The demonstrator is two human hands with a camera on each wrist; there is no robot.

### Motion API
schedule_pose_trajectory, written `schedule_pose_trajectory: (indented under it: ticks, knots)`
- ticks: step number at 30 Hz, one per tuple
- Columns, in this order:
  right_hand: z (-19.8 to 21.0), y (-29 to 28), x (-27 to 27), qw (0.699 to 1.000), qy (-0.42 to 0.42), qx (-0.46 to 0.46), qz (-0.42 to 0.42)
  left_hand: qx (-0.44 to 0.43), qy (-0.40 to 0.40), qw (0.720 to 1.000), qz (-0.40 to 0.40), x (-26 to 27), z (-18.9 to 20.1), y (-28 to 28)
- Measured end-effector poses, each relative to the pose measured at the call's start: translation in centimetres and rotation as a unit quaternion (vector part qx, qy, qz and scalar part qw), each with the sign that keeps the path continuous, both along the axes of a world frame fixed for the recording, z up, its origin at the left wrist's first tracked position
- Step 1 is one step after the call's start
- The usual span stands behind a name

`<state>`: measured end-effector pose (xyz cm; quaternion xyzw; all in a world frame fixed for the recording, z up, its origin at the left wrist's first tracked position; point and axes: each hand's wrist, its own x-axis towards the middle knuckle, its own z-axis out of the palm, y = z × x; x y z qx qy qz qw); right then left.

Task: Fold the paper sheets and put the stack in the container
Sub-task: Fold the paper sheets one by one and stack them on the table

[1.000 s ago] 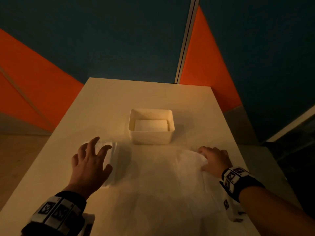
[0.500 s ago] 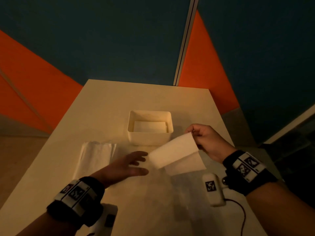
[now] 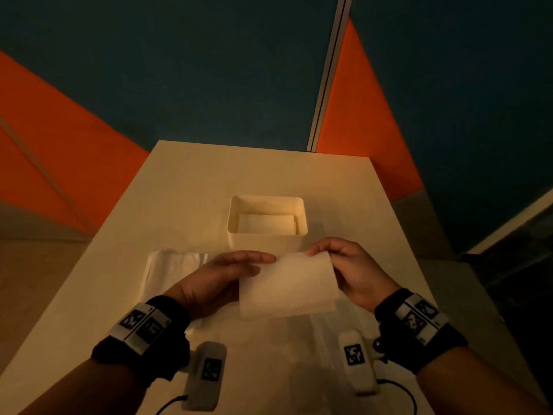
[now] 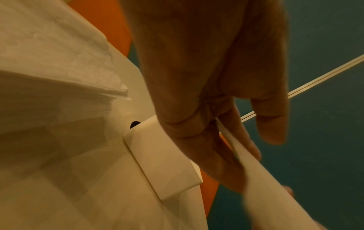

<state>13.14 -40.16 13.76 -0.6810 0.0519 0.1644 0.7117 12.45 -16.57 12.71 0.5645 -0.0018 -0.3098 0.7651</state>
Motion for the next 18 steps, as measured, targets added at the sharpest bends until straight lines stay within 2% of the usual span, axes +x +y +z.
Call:
schedule_pose_trajectory:
  ticks: [4,7,10,12,15,18]
  knots:
    - [0.5,-0.1,0.0,0.999,0.019,0.025,0.006,0.056,-0.043,0.997,-0.009,0.1,-0.2,0.1]
    - [0.6,-0.1,0.0,0.998,0.042,0.041,0.020,0.093,-0.064,0.993,0.031,-0.1,-0.3,-0.1]
    - [0.5,0.2,-0.1,0.997,-0.009,-0.029,0.070,0.098,-0.080,0.992,0.027,-0.5,-0.1,-0.1]
    - [0.6,0.6,0.0,0.991,-0.041,-0.071,0.108,0.080,-0.065,0.994,-0.024,-0.8,0.4,0.3]
    - [0.7,1.5,0.2,0.975,-0.054,-0.102,0.191,0.122,-0.080,0.985,-0.089,-1.1,0.8,0.9]
    - [0.3,2.1,0.4,0.970,-0.049,-0.113,0.210,0.154,-0.104,0.981,-0.053,-1.2,0.6,1.0]
